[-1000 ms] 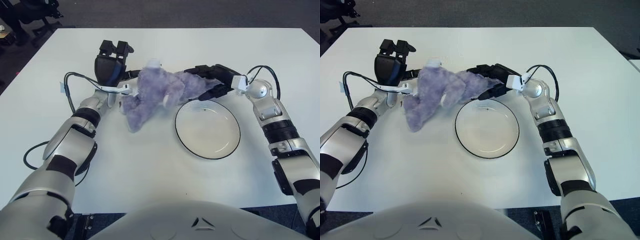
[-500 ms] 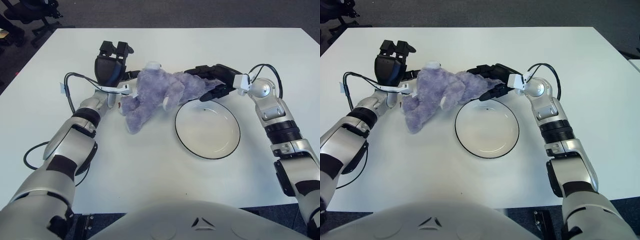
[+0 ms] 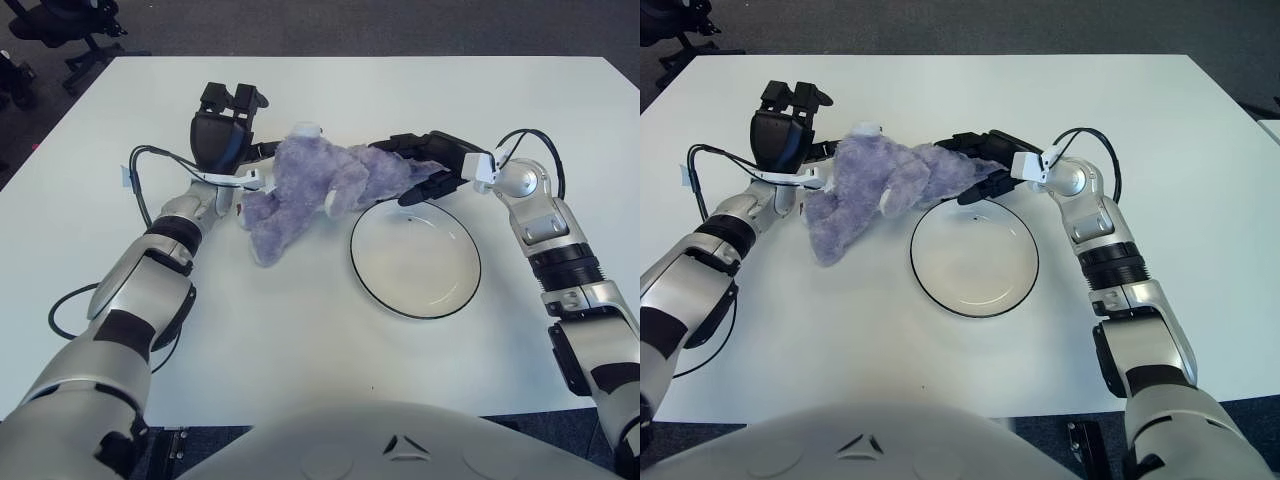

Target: Put the doll into the plate.

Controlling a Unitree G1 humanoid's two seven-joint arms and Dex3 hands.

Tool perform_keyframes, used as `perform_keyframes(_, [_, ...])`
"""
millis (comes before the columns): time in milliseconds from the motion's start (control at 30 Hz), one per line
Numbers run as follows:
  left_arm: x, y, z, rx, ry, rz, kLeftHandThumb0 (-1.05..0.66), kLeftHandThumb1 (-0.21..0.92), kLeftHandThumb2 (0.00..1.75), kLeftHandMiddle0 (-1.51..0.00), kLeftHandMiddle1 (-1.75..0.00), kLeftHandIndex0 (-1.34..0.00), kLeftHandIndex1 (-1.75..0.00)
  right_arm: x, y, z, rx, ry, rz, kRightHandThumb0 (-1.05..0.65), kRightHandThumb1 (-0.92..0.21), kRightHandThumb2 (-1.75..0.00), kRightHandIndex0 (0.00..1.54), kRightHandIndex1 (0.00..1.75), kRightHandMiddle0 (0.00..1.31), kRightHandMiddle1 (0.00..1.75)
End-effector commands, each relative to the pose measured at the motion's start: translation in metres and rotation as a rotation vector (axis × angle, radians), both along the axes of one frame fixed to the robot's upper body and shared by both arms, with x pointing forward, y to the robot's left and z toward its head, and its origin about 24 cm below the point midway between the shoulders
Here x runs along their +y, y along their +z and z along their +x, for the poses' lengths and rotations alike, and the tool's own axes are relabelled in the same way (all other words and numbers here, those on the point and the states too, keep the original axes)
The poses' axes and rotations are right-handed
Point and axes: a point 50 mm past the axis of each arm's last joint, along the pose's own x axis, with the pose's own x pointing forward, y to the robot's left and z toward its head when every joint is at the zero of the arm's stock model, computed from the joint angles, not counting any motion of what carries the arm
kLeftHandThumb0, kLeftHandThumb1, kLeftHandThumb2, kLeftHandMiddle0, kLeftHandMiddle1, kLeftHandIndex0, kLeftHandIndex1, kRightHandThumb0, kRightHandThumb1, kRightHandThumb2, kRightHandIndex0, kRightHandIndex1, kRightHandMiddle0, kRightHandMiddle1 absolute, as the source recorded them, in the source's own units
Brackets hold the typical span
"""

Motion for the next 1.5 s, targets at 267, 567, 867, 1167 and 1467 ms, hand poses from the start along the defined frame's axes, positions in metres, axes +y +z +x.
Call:
perform_keyframes(267, [-0.003,-0.001,-0.004,-0.02,-0.028,-0.002,0.0,0.92,0.4,-0.43,-1.48,-0.13,-1.61,0.001,-0.007,0.003,-0.066,-0.055,-0.076,-0.78,-0.92,-0.42,0.44,0.01,0.43,0.0])
perform_keyframes(567, [-0.009,0.001,-0.008,-0.051,-0.065,0.003,0.0,0.92,0.41,-0.43,-1.48,-0.13,-1.61,0.001,-0.016,0.01,-0.103,-0.076,-0.097,-0.61,-0.92,-0.29,0.46,0.01,0.42,0.0])
perform_keyframes(867, [-0.015,0.004,-0.012,-0.069,-0.097,0.0,0.0,0.92,0.41,-0.42,-1.48,-0.13,-1.62,0.001,-0.022,0.013,-0.139,-0.079,-0.091,-0.52,-0.92,-0.22,0.48,0.01,0.43,0.01])
perform_keyframes(1167, [-0.017,0.004,-0.015,-0.07,-0.12,0.003,0.0,0.92,0.4,-0.42,-1.46,-0.14,-1.62,0.002,-0.024,0.014,-0.157,-0.081,-0.08,-0.52,-0.92,-0.22,0.5,0.02,0.45,0.01])
perform_keyframes(1467, [-0.019,0.004,-0.017,-0.062,-0.143,0.003,0.0,0.92,0.4,-0.42,-1.45,-0.15,-1.63,0.003,-0.028,0.017,-0.175,-0.095,-0.067,-0.51,-0.92,-0.22,0.52,0.02,0.47,0.02])
